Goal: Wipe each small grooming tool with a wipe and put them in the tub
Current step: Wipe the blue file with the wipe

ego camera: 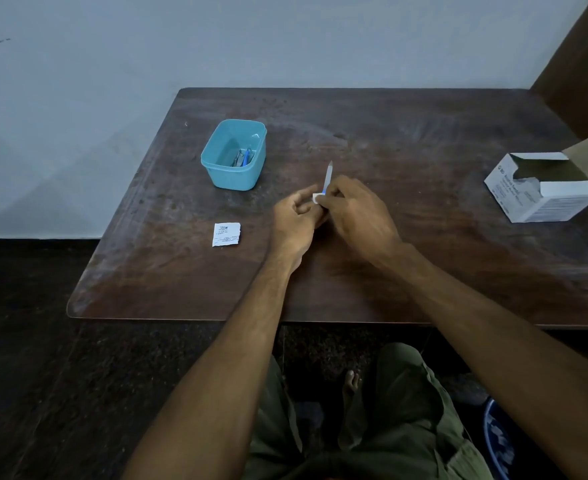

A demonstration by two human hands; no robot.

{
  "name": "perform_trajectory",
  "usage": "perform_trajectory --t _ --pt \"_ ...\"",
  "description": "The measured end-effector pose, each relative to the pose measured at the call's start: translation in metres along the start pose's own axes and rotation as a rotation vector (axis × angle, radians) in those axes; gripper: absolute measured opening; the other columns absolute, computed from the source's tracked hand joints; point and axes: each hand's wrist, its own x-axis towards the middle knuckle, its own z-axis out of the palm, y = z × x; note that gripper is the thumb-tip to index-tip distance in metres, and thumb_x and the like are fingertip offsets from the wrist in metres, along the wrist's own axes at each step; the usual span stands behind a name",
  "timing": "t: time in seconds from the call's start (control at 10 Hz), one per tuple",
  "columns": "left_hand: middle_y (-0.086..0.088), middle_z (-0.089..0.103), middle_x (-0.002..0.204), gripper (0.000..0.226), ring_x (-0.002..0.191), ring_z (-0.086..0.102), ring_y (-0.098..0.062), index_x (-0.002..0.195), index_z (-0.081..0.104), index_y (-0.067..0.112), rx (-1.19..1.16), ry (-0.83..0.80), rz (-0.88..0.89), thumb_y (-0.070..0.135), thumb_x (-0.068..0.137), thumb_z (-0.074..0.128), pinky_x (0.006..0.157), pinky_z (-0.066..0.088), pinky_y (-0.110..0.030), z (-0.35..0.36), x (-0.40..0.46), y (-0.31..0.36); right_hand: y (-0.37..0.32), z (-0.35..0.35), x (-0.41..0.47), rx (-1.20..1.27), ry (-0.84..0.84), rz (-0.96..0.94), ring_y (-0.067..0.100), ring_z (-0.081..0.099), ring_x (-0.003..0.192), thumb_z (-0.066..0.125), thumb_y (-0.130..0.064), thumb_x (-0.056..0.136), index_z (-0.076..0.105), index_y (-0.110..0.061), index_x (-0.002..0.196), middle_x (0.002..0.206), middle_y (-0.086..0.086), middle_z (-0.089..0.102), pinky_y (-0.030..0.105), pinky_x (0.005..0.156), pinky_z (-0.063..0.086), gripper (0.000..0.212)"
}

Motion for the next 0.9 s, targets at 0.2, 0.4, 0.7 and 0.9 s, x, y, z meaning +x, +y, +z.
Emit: perform_trajectory --t 0.2,0.4,0.7,0.9 --pt "-0.003 0.076 0.084 0.020 0.084 0.072 -0.014 0.107 0.067 0.006 -0.029 -0.006 0.001 -0.001 0.089 0.062 0.078 0.058 -0.023 0.001 -0.001 0.000 0.013 -0.007 0.005 0.069 0.123 0.044 0.019 0.057 0.084 0.053 -0.028 0.091 0.066 -0.014 0.095 0.092 0.003 0.063 0.037 0.071 0.049 0.020" --pt "-0.009 0.074 0.088 0.018 0.081 0.072 -0.015 0.103 0.069 0.003 -0.011 0.017 -0.013 -0.005 0.089 0.060 0.080 0.058 -0.023 0.005 -0.005 0.004 0.019 -0.016 0.019 -0.031 0.134 -0.015 0.020 0.056 0.085 0.057 -0.017 0.090 0.068 -0.010 0.099 0.097 0.007 0.062 0.035 0.068 0.046 0.016" --pt "-0.013 0.074 0.093 0.020 0.089 0.072 -0.023 0.105 0.069 0.001 0.107 0.038 0.011 -0.005 0.087 0.063 0.087 0.056 -0.032 0.006 -0.001 -0.003 0.030 -0.015 0.029 -0.266 -0.004 -0.153 0.033 0.055 0.082 0.067 -0.006 0.080 0.068 -0.002 0.093 0.090 0.015 0.057 0.029 0.053 0.034 0.013" --pt "-0.011 0.075 0.090 0.018 0.088 0.072 -0.023 0.096 0.072 0.010 0.156 0.044 0.033 -0.002 0.084 0.066 0.086 0.056 -0.036 0.005 0.000 -0.005 0.021 -0.012 0.023 -0.381 -0.099 -0.307 0.035 0.054 0.080 0.067 0.000 0.073 0.066 0.002 0.086 0.089 0.017 0.056 0.031 0.055 0.029 0.013"
